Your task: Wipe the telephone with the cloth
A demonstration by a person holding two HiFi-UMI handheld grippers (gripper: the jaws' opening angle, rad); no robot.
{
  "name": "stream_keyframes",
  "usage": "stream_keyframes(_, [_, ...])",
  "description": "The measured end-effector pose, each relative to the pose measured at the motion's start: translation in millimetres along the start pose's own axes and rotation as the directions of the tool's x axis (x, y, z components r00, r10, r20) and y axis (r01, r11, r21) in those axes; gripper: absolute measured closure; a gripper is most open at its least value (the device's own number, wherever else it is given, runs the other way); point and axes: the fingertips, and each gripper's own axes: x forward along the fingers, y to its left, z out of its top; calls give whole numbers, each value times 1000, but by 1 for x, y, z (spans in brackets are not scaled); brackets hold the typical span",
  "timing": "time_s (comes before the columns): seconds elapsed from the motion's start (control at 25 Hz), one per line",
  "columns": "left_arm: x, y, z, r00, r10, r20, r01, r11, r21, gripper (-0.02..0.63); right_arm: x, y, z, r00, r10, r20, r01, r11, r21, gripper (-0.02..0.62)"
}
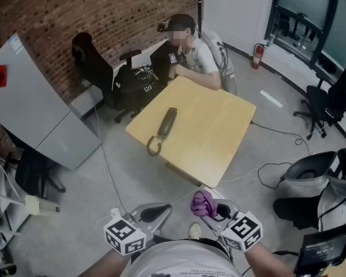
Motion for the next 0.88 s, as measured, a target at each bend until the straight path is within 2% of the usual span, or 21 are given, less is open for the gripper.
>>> stream_keyframes(0.24, [-25,-3,9,996,-84,11,83,995,55,603,13,31,2,998,-58,-5,58,998,-5,474])
stream_keyframes(0.56, [-100,24,-12,994,-104,-13,105,994,43,603,53,96,10,995,-104,2,104,994,28,474])
stream_keyframes(0.88, [-143,32,-26,982,-179,-55,182,981,61,603,77,137,27,986,-164,30,163,986,18,474])
